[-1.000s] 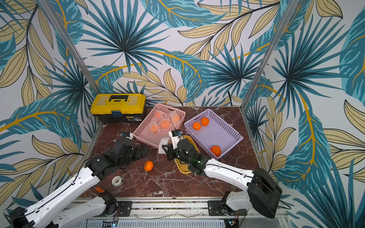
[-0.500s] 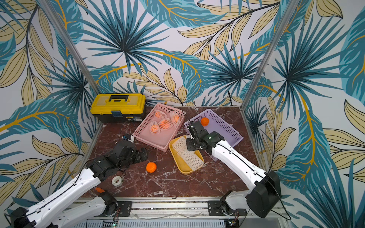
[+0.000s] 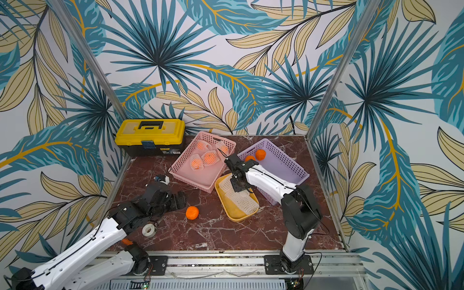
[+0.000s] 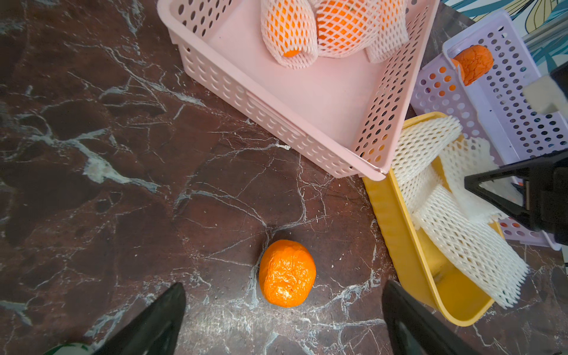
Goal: Remove foam nets from oranges
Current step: Place the foam net into the storage box.
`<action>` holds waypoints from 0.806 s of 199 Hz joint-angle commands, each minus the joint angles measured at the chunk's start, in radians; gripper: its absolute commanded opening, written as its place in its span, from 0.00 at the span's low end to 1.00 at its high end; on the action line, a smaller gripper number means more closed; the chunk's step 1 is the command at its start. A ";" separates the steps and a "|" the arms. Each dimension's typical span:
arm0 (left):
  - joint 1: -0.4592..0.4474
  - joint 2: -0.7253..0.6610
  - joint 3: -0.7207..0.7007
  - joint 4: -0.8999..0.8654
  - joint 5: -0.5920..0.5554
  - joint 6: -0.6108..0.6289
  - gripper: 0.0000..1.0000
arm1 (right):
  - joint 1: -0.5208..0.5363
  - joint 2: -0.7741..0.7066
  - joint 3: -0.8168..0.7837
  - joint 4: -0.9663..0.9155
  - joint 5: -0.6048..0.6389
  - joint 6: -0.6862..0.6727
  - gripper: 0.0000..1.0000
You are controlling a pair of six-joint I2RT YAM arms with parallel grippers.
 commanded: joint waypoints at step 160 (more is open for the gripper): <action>0.009 -0.029 -0.040 -0.029 0.022 -0.021 1.00 | -0.014 -0.310 -0.111 0.094 -0.273 0.118 0.80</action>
